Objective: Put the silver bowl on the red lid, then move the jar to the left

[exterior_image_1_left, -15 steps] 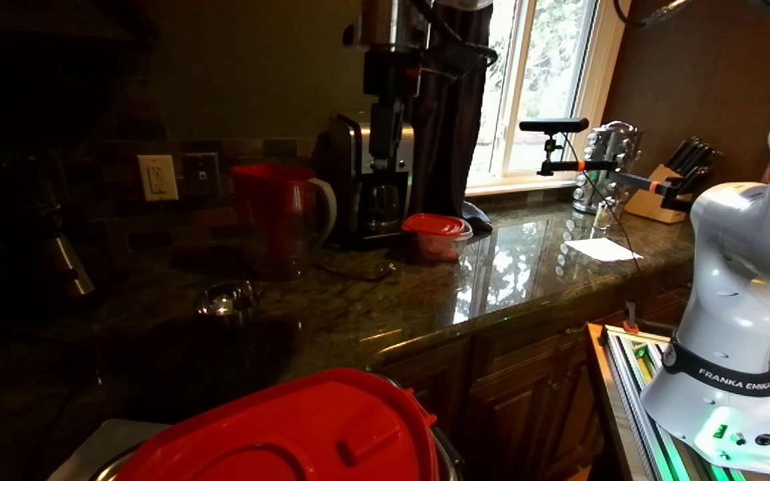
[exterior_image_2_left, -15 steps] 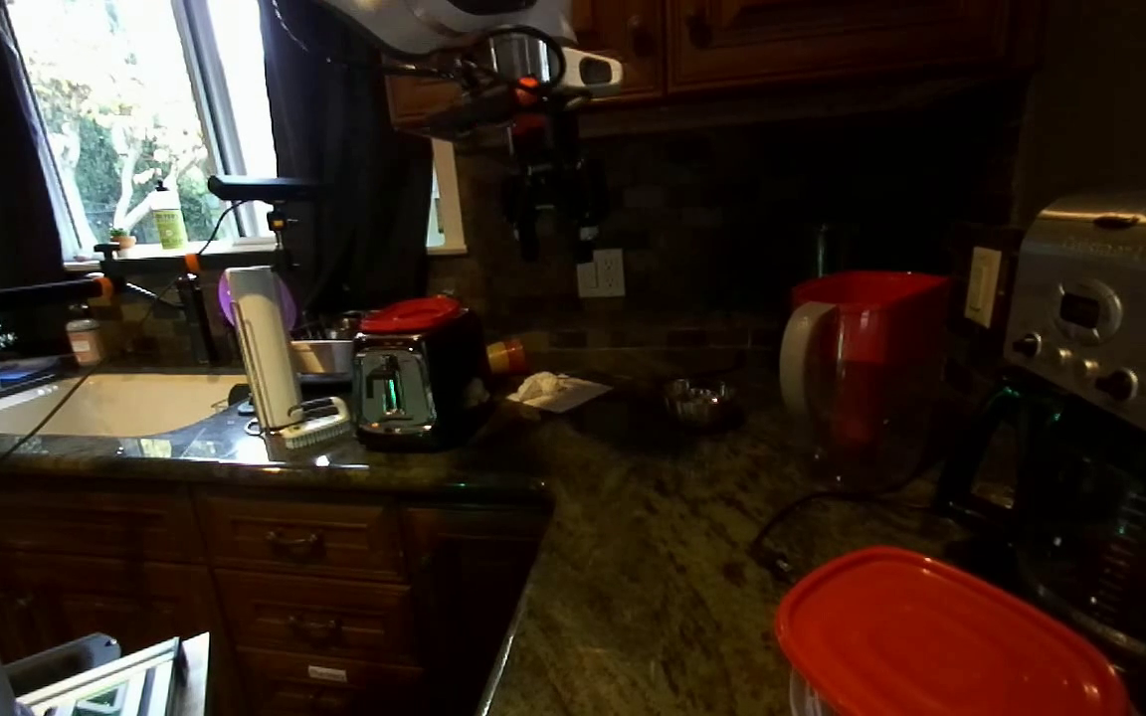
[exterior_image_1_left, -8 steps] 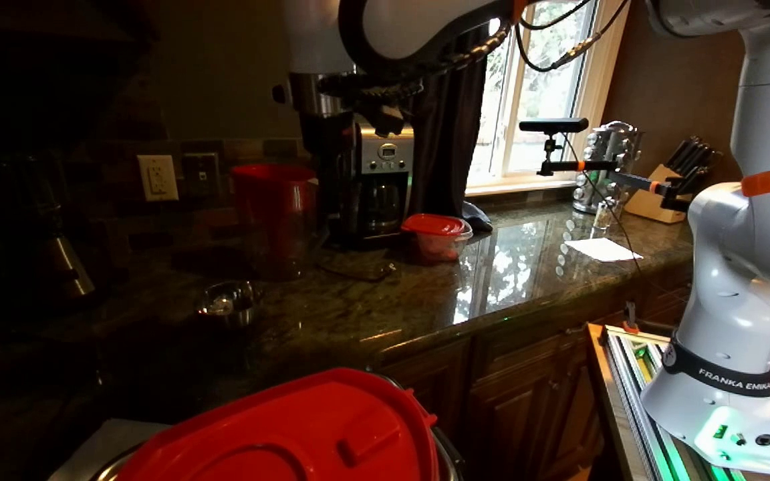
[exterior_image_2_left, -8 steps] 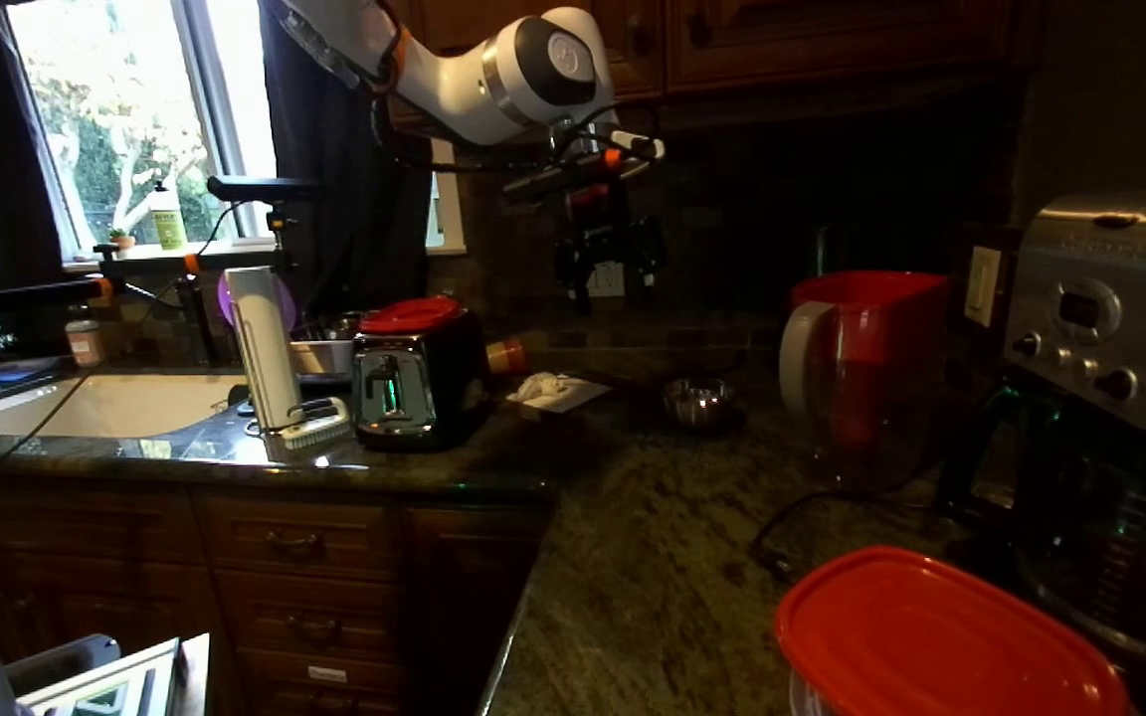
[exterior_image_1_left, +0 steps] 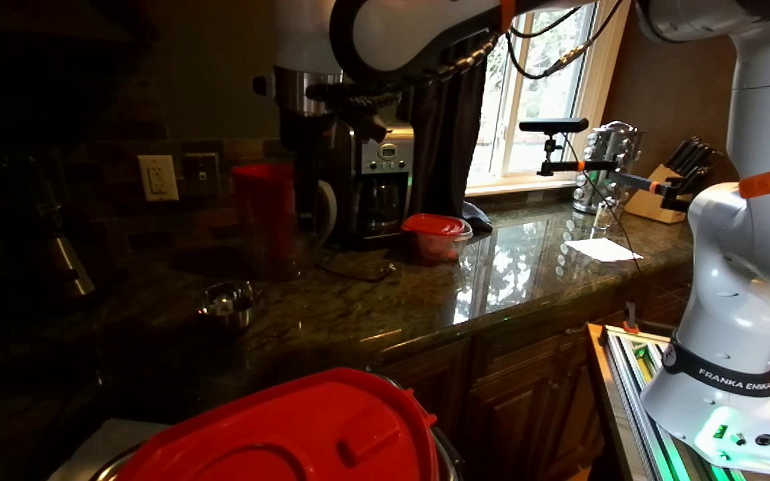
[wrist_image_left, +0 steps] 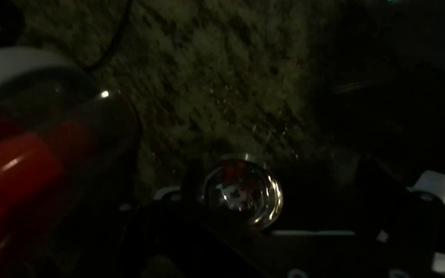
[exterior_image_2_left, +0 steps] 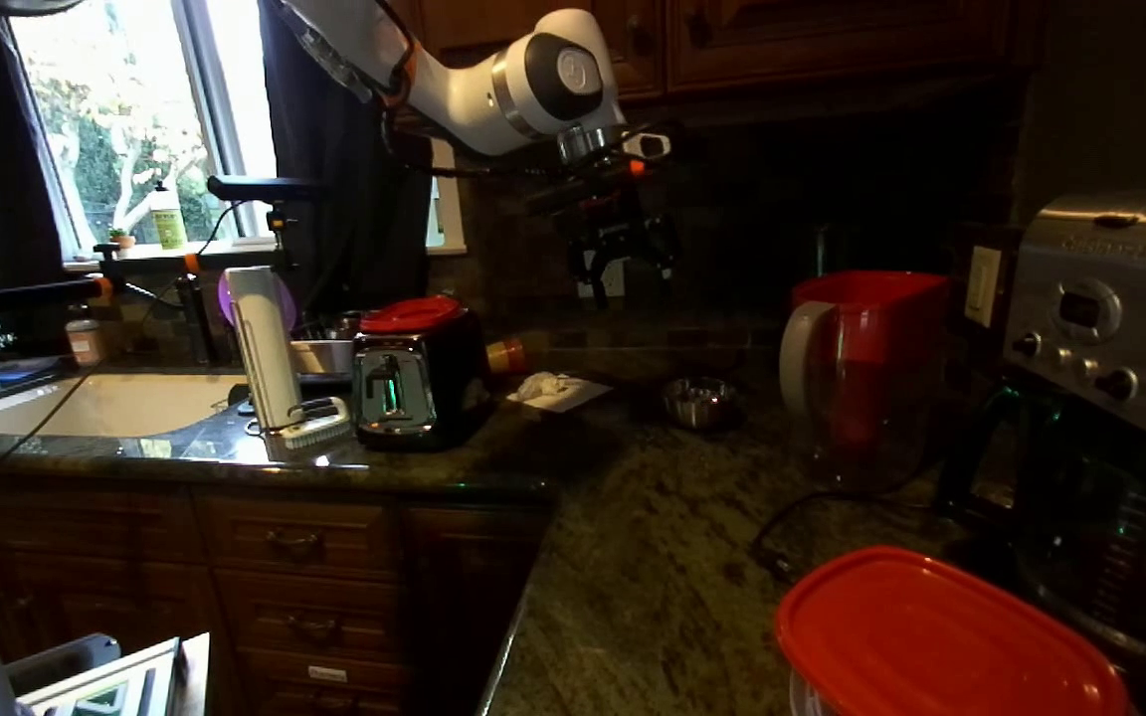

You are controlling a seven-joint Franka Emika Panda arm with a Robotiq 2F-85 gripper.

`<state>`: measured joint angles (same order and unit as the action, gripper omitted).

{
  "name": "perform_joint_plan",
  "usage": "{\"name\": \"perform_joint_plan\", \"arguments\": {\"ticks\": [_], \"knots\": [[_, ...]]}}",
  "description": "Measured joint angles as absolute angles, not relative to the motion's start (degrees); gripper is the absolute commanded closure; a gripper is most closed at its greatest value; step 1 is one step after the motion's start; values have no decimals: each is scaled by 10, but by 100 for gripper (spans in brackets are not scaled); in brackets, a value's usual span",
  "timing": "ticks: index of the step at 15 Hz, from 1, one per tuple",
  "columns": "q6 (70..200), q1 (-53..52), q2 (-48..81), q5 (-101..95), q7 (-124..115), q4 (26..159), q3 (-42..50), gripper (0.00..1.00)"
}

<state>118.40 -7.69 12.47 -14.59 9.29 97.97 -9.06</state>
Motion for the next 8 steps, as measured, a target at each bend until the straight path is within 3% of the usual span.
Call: {"name": "perform_joint_plan", "arguments": {"ticks": [3,8], "knots": [[1284,-75,172,-119,170,978,-91,0],[1297,-71,280,-67,307,928,-108,0]]}}
